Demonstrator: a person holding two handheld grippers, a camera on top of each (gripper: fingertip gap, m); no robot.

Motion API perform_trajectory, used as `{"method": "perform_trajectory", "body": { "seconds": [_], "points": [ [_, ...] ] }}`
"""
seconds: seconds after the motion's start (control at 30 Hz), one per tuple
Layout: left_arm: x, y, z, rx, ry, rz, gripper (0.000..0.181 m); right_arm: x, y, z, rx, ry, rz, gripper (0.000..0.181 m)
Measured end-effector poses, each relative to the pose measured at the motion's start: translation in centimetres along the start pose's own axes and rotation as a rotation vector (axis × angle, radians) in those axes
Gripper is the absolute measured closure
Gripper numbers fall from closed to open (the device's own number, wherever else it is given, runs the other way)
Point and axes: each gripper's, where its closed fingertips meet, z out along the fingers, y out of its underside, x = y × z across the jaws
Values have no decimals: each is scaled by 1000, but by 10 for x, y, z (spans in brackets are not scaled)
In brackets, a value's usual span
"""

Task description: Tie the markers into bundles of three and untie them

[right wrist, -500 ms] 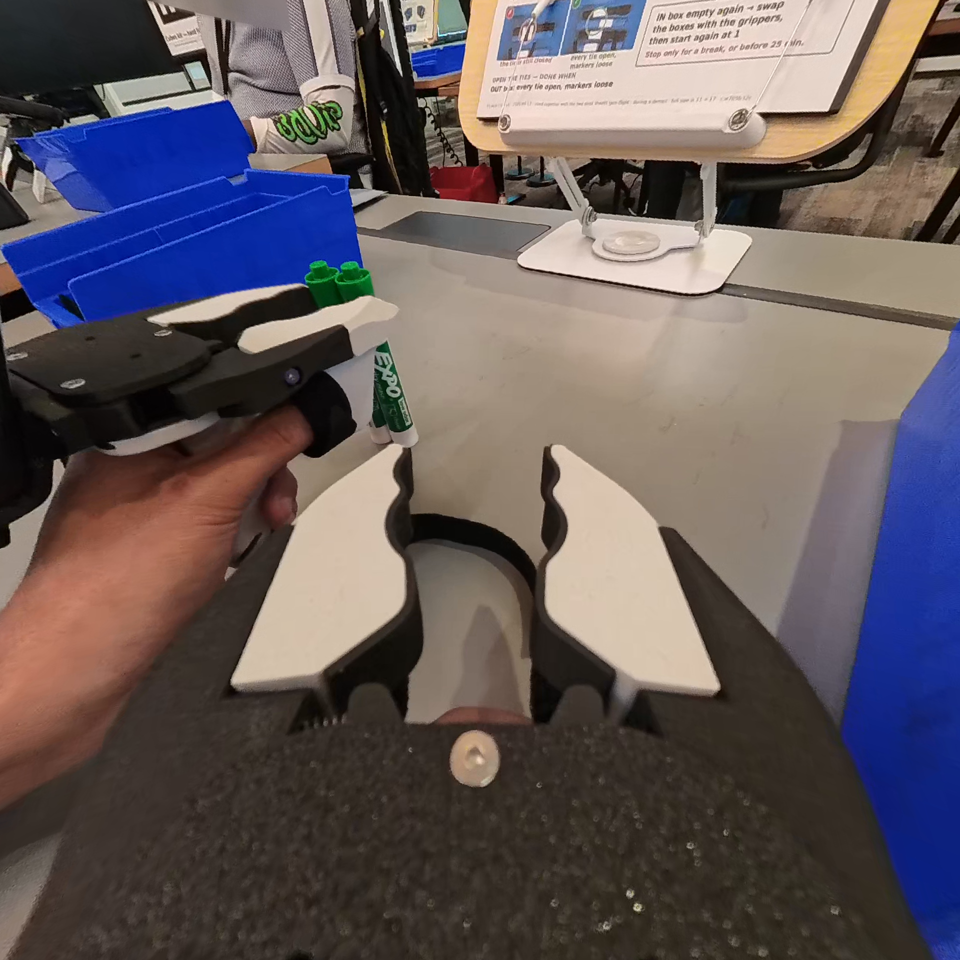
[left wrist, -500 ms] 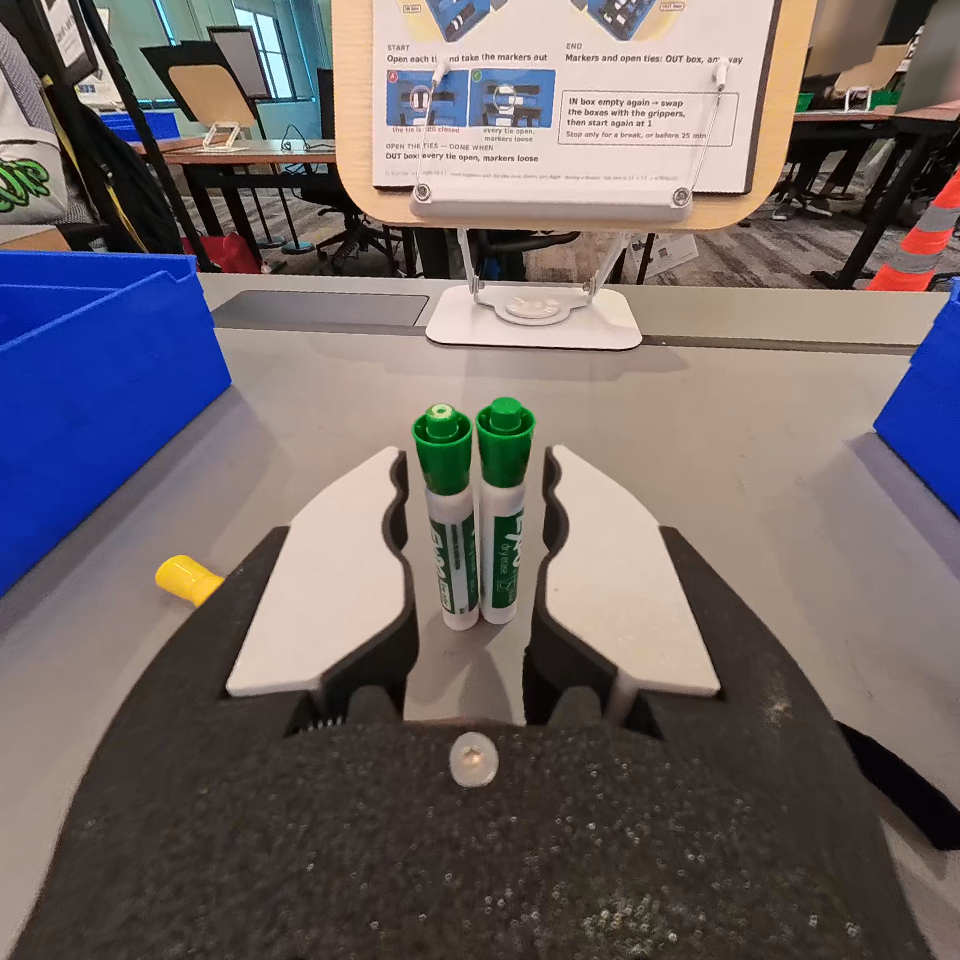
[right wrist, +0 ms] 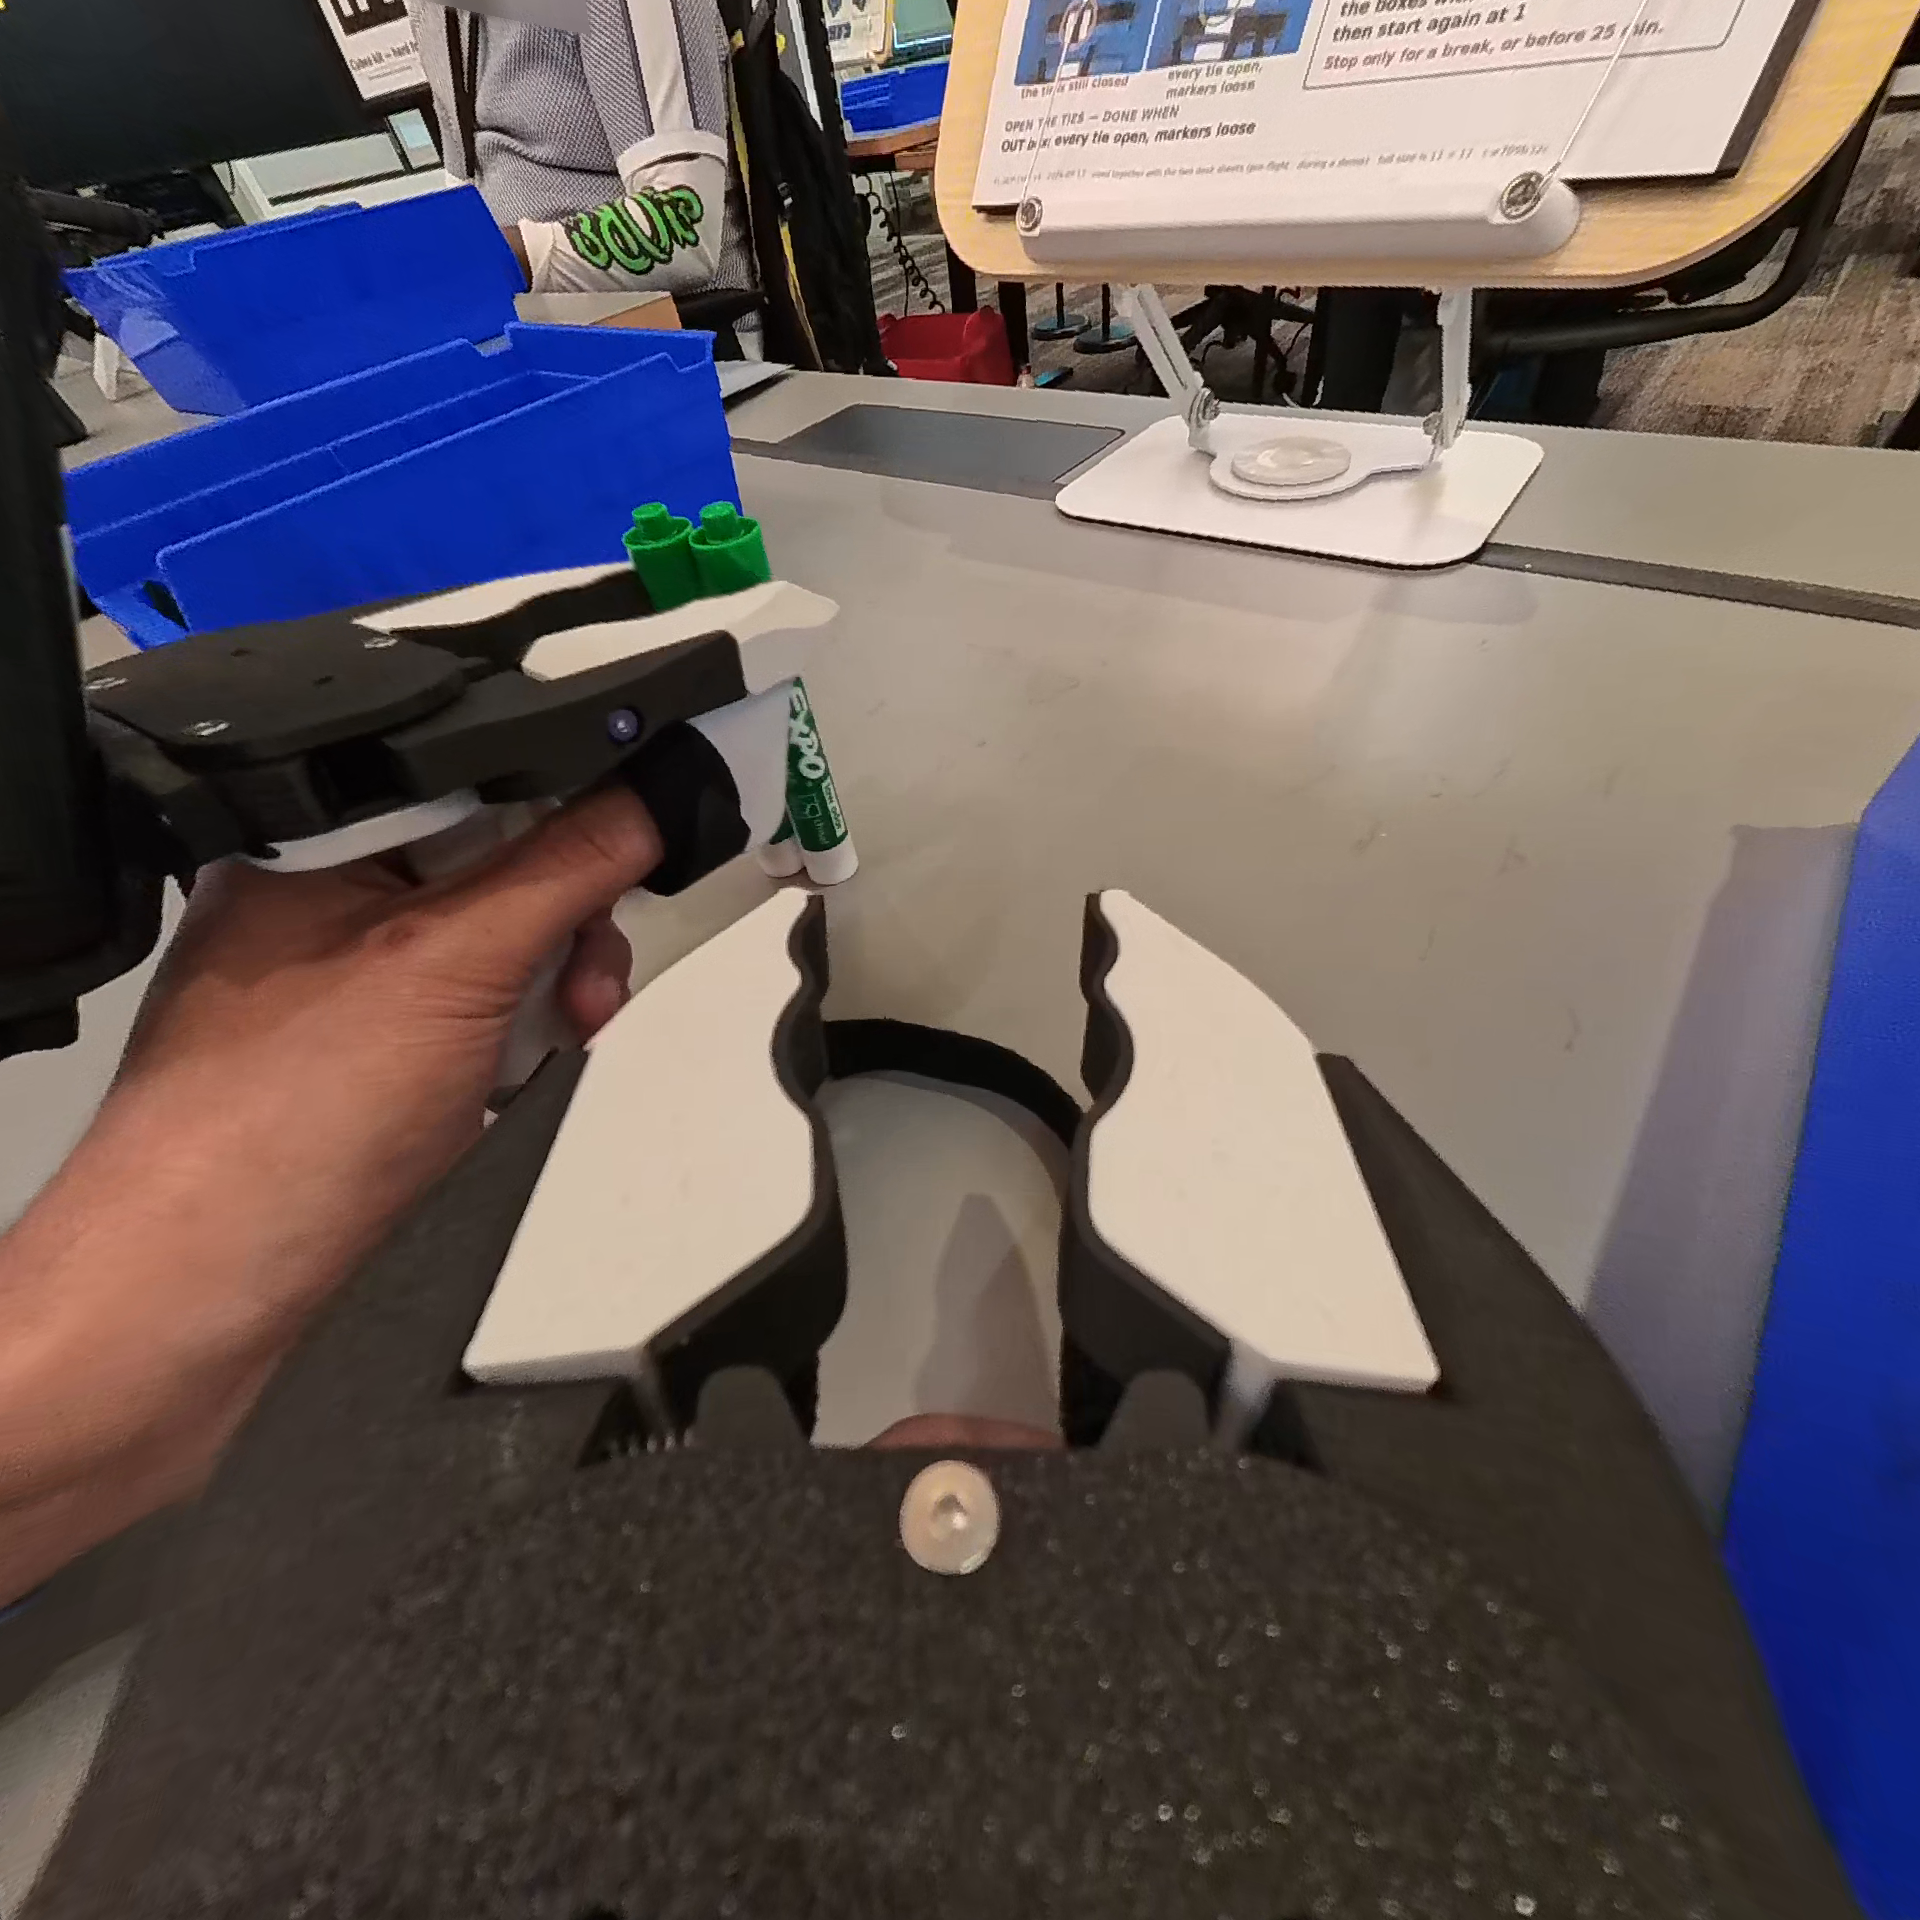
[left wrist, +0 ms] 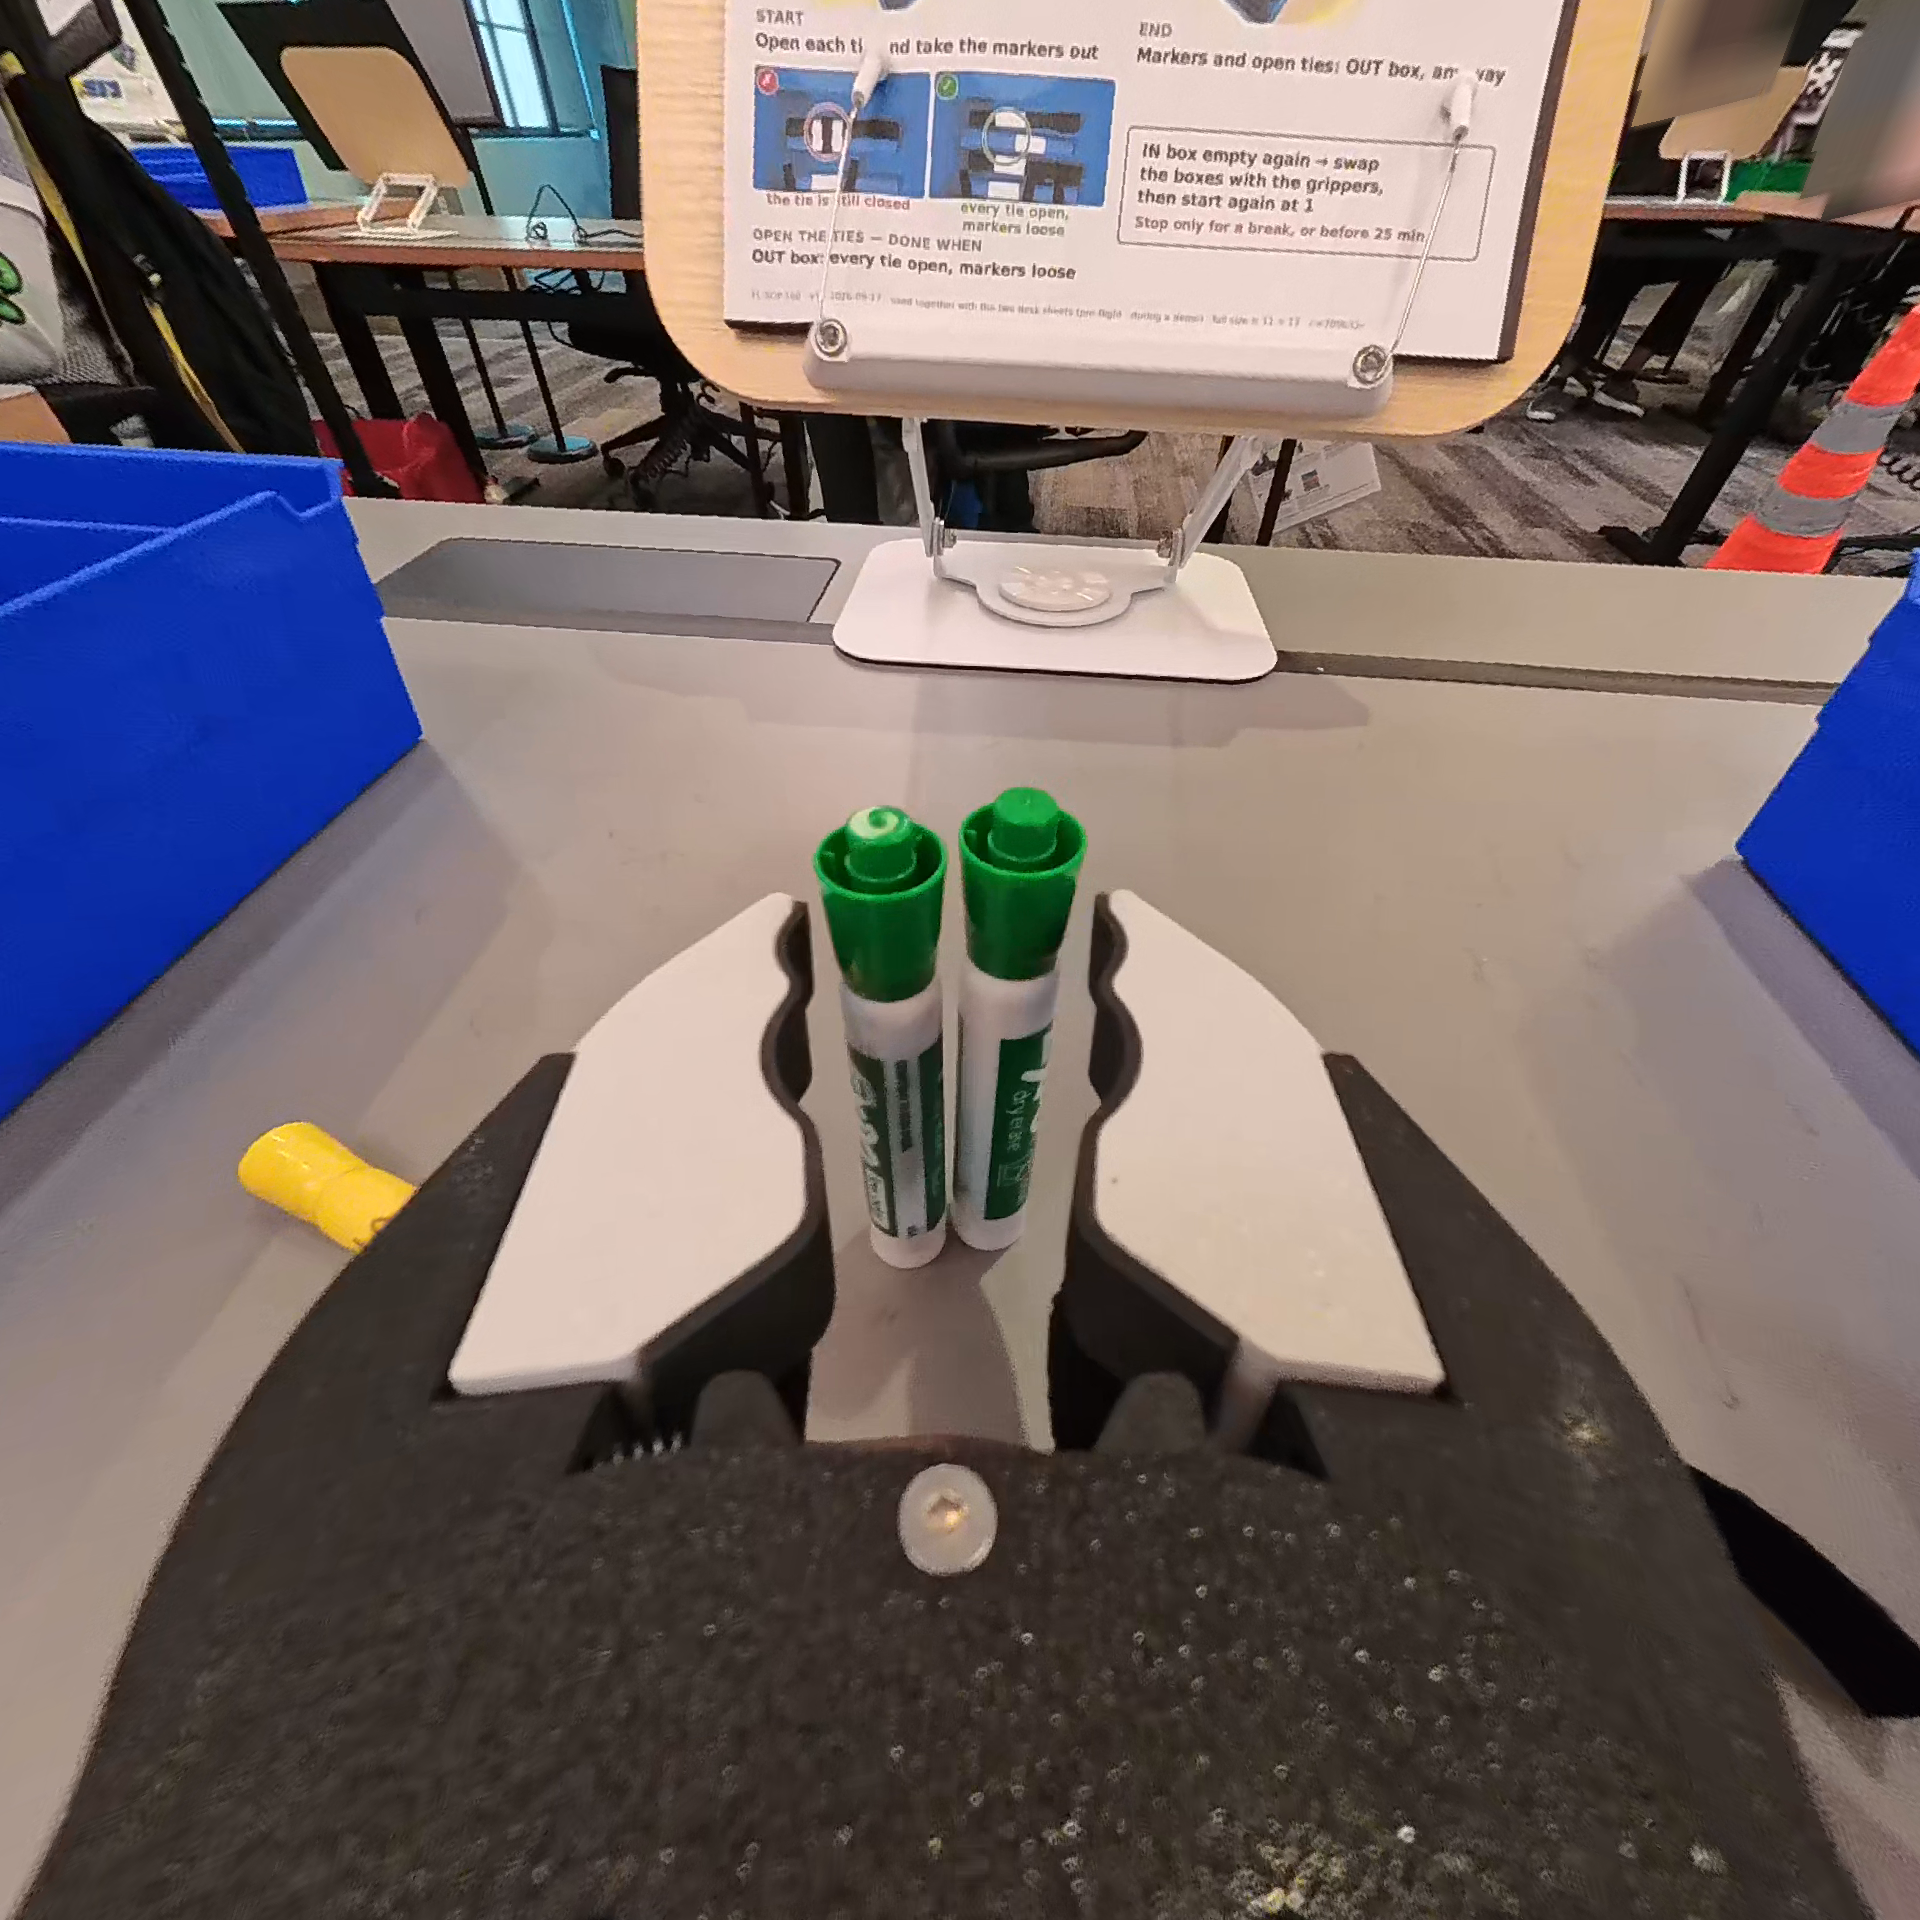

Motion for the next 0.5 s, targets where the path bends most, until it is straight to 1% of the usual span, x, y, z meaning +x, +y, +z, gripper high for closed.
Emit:
{"method": "perform_trajectory", "body": {
  "seconds": [0.23,0.4,0.5],
  "points": [
    [-1,5,9,-42,7,-27,126,-3,0,1,0,-10,3,135],
    [0,9,10,-55,-6,-16,133,-4,0,1,-1,-17,5,135],
    [-2,11,11,-68,-13,-26,133,-4,0,0,1,-18,7,135]
  ]
}}
